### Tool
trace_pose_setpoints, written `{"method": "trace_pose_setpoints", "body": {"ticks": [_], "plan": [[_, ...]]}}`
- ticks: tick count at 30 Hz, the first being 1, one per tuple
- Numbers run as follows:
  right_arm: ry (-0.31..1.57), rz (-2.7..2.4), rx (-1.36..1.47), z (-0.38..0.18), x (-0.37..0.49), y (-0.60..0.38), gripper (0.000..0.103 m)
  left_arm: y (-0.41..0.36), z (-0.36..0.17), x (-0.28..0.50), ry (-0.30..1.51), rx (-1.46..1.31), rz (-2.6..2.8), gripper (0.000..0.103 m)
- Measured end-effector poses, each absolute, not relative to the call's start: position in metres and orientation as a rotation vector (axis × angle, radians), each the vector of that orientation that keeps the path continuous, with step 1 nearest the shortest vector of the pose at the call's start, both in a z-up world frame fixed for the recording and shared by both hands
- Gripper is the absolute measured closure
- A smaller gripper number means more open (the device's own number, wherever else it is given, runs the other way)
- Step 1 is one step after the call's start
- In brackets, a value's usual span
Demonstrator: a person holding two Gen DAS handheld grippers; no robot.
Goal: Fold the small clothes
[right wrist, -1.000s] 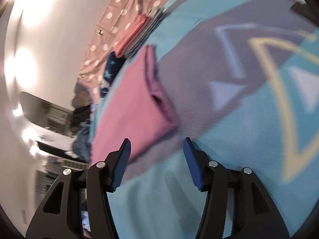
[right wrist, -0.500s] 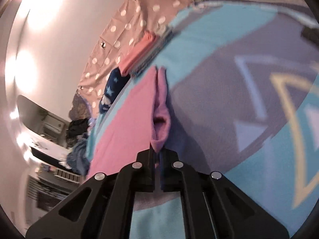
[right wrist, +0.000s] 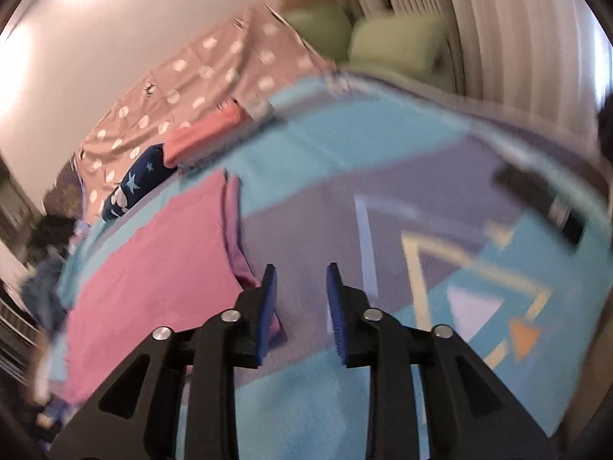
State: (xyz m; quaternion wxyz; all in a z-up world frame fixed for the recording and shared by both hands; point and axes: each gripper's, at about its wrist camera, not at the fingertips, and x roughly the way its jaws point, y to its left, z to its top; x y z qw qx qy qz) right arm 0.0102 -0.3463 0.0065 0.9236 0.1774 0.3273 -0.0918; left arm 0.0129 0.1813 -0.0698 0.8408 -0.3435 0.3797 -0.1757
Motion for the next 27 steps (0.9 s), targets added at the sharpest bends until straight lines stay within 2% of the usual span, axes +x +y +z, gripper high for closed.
{"method": "trace_pose_setpoints", "body": {"ticks": [9,15,21,22,27], "plan": [[0.693,0.314,-0.026,0.001,0.029,-0.189,0.073,0.183,-0.090,0.034,0.832,-0.761,-0.386,0.060],[0.559,0.491,-0.278,0.006,0.013,-0.111,0.072,0.170,-0.085,0.021,0.844,-0.678,-0.457,0.060],[0.585,0.609,-0.436,-0.006,0.013,-0.061,0.060,0.168,-0.080,-0.003,0.825,-0.549,-0.458,0.060],[0.602,0.615,-0.457,-0.009,0.014,-0.054,0.059,0.171,-0.079,-0.006,0.815,-0.513,-0.389,0.065],[0.625,0.649,-0.542,-0.020,0.004,-0.013,0.056,0.205,-0.072,-0.013,0.745,-0.535,-0.242,0.068]]}}
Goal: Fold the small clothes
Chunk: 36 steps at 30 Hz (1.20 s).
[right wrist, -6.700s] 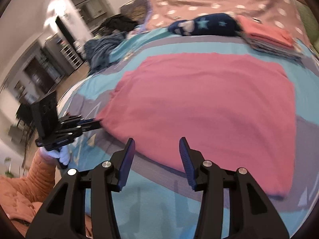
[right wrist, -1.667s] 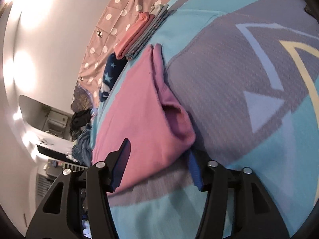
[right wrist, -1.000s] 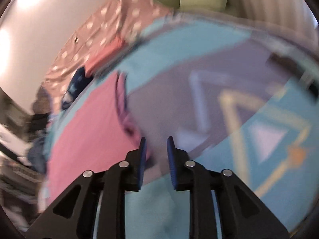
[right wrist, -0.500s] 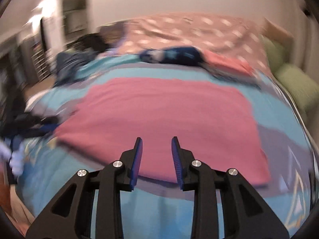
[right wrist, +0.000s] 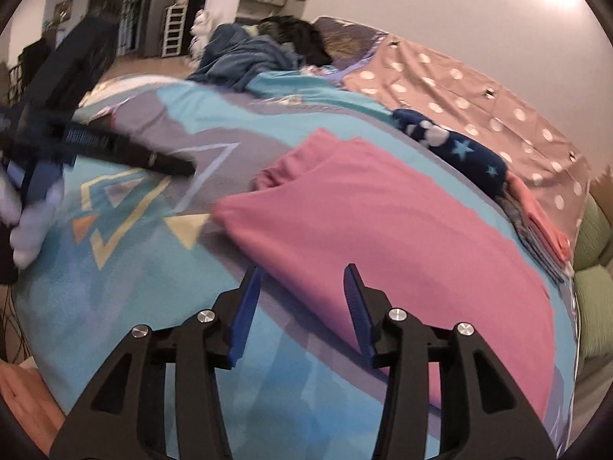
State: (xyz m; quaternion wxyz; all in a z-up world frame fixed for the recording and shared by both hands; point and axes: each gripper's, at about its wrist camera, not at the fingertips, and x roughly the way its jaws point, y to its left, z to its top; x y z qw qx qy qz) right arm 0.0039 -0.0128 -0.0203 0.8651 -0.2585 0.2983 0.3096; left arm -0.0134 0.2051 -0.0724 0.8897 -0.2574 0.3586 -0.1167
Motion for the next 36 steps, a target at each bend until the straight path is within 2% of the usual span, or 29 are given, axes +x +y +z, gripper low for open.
{"method": "trace_pose_setpoints", "body": {"ticks": [7,12,14,15,16,21,27,29,30,31,36], "plan": [[0.514,0.550,-0.805,-0.044,-0.005,0.038,0.056,0.233,-0.082,-0.013,0.732,-0.611,-0.213,0.062],[0.465,0.495,-0.864,-0.050,0.003,0.060,0.057,0.242,-0.087,-0.013,0.731,-0.650,-0.227,0.060],[0.467,0.521,-0.844,-0.049,0.006,0.067,0.070,0.244,-0.086,-0.011,0.728,-0.653,-0.234,0.059],[0.469,0.533,-0.838,-0.048,0.006,0.069,0.094,0.244,-0.085,-0.010,0.727,-0.653,-0.236,0.059],[0.454,0.523,-0.829,-0.046,0.005,0.071,0.096,0.244,-0.085,-0.008,0.726,-0.656,-0.241,0.058],[0.439,0.543,-0.712,-0.030,0.007,0.056,0.097,0.245,-0.083,0.002,0.726,-0.677,-0.278,0.056],[0.450,0.537,-0.746,-0.036,0.003,0.062,0.096,0.231,-0.080,0.058,0.762,-0.754,-0.472,0.040],[0.432,0.539,-0.744,-0.034,0.000,0.061,0.088,0.222,-0.084,0.088,0.814,-0.790,-0.521,0.039],[0.416,0.534,-0.746,-0.034,-0.004,0.060,0.074,0.218,-0.087,0.099,0.838,-0.797,-0.535,0.039],[0.399,0.528,-0.754,-0.034,-0.007,0.059,0.067,0.211,-0.090,0.115,0.873,-0.791,-0.555,0.038],[0.464,0.484,-0.807,-0.047,-0.007,0.055,0.067,0.179,-0.084,0.159,0.894,-0.642,-0.555,0.035]]}}
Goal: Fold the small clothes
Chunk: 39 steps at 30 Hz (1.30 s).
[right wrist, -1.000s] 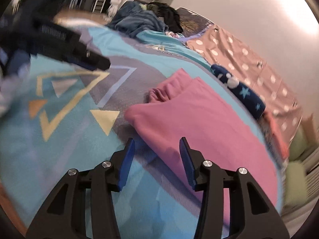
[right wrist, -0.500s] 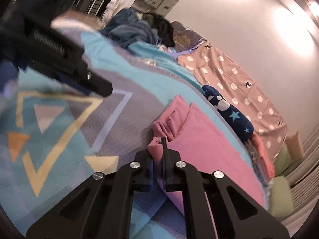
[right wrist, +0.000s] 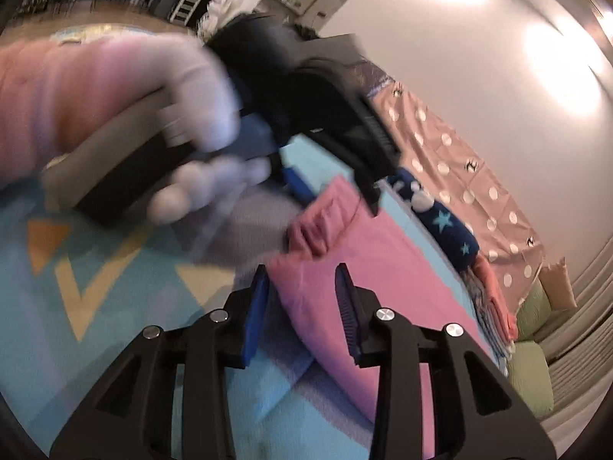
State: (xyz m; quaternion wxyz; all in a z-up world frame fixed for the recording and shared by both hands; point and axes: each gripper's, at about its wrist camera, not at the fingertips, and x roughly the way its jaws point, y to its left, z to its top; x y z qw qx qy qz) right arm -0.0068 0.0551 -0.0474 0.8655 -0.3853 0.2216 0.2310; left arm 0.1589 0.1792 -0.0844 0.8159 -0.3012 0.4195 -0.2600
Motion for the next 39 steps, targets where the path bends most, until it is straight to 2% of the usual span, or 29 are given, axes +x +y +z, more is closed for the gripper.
{"method": "trace_pose_setpoints", "body": {"ticks": [4,8,10,14,20,22,23,24,39], "plan": [[0.522,0.460,-0.773,-0.049,0.007,0.056,0.067,0.166,-0.085,0.186,0.898,-0.630,-0.563,0.035],[0.548,0.463,-0.742,-0.052,0.017,0.063,0.067,0.166,-0.087,0.203,0.881,-0.648,-0.568,0.041],[0.558,0.467,-0.723,-0.052,0.020,0.063,0.067,0.166,-0.091,0.206,0.867,-0.645,-0.552,0.051],[0.575,0.479,-0.702,-0.053,0.023,0.062,0.068,0.168,-0.092,0.204,0.858,-0.649,-0.559,0.056],[0.603,0.493,-0.653,-0.050,0.031,0.061,0.071,0.172,-0.097,0.207,0.875,-0.688,-0.553,0.076],[0.606,0.496,-0.644,-0.049,0.035,0.059,0.083,0.173,-0.100,0.208,0.890,-0.713,-0.559,0.090],[0.606,0.494,-0.628,-0.048,0.036,0.057,0.095,0.174,-0.101,0.209,0.893,-0.723,-0.562,0.090],[0.607,0.499,-0.608,-0.046,0.036,0.055,0.097,0.175,-0.100,0.207,0.889,-0.726,-0.566,0.092],[0.528,0.509,-0.270,-0.002,0.038,-0.007,0.099,0.146,-0.046,0.214,0.849,-0.682,-0.589,0.092]]}}
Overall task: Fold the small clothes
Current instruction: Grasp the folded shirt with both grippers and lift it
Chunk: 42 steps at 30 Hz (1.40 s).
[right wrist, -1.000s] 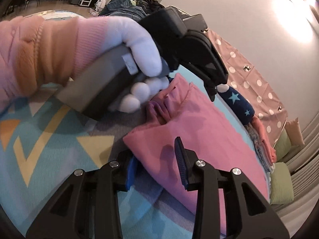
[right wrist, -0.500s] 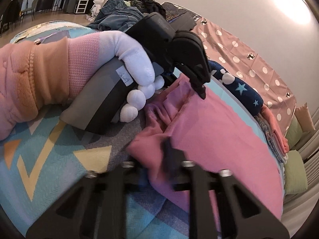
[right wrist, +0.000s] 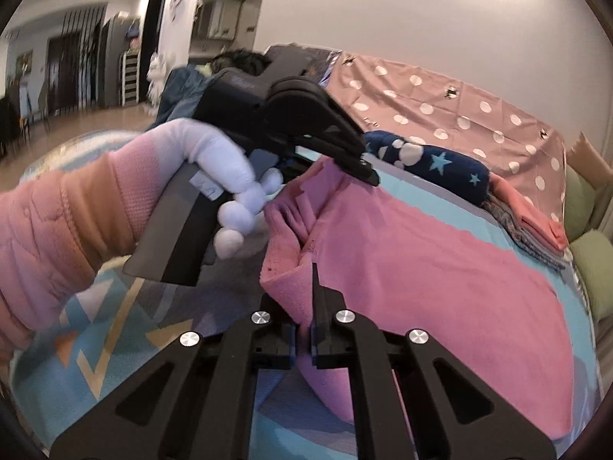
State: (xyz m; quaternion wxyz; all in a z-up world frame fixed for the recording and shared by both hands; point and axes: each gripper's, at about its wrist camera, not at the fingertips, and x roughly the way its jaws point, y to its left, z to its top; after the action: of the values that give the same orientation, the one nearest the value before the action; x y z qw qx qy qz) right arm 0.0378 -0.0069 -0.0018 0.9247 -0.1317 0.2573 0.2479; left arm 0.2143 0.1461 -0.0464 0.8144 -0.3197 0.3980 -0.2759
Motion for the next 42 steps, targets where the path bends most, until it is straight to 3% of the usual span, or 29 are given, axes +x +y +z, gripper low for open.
{"method": "trace_pose_setpoints", "body": {"ticks": [17,42], "plan": [[0.482,0.461,0.072,0.017,0.045,-0.138,0.099,0.024,0.014,0.232,0.900,-0.559,-0.571,0.092],[0.568,0.339,0.454,-0.018,0.039,-0.303,0.099,-0.187,-0.002,0.256,1.031,-0.250,-0.566,0.092]]}}
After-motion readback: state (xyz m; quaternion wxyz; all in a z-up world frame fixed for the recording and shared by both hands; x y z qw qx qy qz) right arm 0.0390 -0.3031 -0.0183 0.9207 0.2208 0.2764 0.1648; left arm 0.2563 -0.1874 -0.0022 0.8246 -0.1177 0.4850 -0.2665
